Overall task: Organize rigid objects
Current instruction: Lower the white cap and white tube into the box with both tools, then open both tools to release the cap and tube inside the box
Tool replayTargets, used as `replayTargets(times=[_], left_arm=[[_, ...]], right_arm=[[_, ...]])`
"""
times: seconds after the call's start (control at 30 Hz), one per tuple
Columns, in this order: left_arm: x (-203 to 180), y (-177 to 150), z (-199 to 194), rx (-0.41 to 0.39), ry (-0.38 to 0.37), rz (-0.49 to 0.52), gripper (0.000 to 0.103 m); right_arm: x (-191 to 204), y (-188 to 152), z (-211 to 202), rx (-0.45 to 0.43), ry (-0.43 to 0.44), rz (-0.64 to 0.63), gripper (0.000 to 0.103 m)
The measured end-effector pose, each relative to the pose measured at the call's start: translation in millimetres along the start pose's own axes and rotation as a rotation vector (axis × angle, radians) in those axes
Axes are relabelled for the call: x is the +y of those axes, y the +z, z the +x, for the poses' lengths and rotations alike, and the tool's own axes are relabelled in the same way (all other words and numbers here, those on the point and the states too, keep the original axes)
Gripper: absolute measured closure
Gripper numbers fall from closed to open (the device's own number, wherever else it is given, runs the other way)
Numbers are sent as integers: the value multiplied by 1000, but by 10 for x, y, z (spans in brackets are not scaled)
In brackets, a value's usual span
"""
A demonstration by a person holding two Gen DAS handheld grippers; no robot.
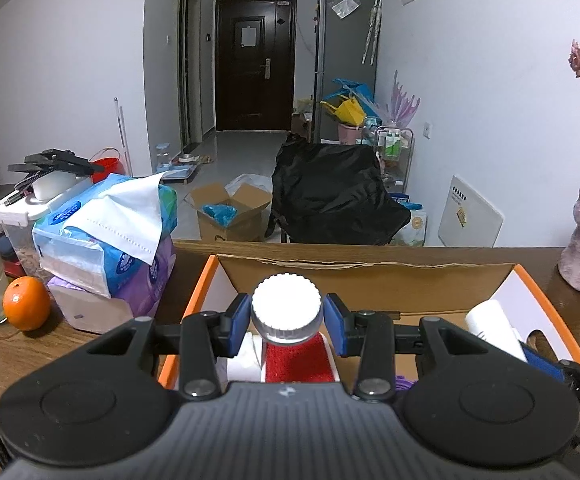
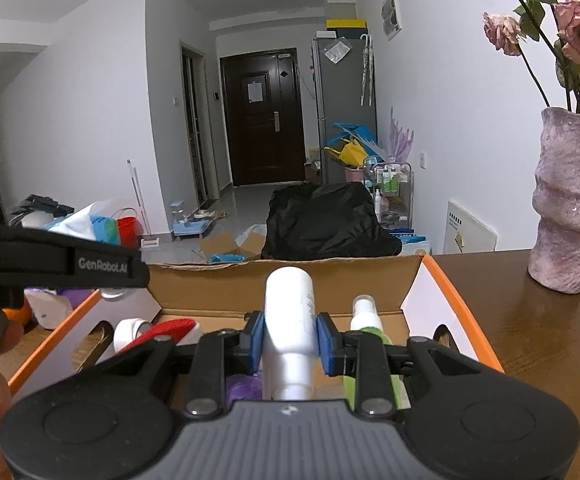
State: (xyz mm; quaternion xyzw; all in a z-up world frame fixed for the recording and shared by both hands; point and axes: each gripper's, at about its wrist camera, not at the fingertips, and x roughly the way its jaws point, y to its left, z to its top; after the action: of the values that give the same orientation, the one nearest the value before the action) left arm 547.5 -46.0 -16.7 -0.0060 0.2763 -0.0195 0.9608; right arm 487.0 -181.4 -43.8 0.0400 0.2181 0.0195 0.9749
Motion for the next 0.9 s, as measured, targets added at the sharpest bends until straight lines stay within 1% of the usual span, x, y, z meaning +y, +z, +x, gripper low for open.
replayTargets(times=[0.33,0.6,0.63,0.67,0.7,0.73,0.77,0.8,0.83,0.87,0.9], left_arm=[[10,-6,73,16,6,4,62],[15,-16,97,29,-5,15,61],[19,-16,97,29,-3,15,60],[22,-16,96,30,-2,15,55],[21,-12,91,32,-4,14,44],[24,-12,81,29,-4,13,37],[25,-11,64,20,0,12,23],[24,-11,46,9,8,14,15],[22,-9,21,-3,15,16,12],[23,-8,4,-10,16,16,2],[23,-6,-12,-14,16,14,0]], right_arm=[[-11,27,96,9,-1,-3,76],[-14,23,111,26,-5,-9,76],[-9,25,116,31,-6,-12,76],[-10,26,121,39,-9,-14,76],[-18,32,128,45,-11,-15,76],[-27,34,123,47,-18,-15,73],[-35,35,113,49,-26,-18,68],[-45,41,102,49,-24,-18,55],[-52,45,86,45,-26,-15,35],[-58,48,64,34,-36,-13,24],[-63,46,41,20,-47,-11,10]])
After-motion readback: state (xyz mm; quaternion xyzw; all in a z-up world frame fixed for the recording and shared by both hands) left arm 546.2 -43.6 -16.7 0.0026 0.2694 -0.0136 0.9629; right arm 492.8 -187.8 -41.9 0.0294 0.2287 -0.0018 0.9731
